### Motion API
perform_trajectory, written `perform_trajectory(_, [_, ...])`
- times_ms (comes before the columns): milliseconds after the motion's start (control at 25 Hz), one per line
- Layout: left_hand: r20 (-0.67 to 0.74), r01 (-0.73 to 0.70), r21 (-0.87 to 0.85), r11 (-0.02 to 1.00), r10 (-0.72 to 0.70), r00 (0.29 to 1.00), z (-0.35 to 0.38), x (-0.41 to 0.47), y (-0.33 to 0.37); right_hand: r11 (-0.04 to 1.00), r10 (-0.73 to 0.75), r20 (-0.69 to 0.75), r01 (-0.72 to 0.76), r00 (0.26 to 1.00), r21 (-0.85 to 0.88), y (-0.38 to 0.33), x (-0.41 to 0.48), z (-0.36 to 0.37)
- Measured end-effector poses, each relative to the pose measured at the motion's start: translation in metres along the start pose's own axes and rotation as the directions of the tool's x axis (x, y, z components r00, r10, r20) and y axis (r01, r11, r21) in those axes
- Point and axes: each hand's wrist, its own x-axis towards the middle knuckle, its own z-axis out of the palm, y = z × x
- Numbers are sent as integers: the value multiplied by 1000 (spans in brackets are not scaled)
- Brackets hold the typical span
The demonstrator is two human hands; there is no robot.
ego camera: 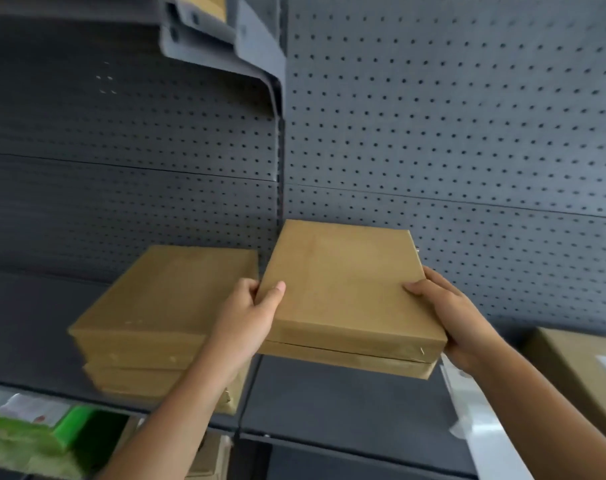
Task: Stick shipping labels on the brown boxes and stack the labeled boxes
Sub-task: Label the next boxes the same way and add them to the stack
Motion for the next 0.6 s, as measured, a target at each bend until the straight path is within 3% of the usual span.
perform_trajectory(320, [104,72,33,997,-75,992,76,-9,-42,995,103,-62,-102,993,21,60,-5,-61])
perform_trajectory(600, [69,126,86,988,-132,989,94,-11,-71,986,159,-14,-158,987,49,102,8,-57])
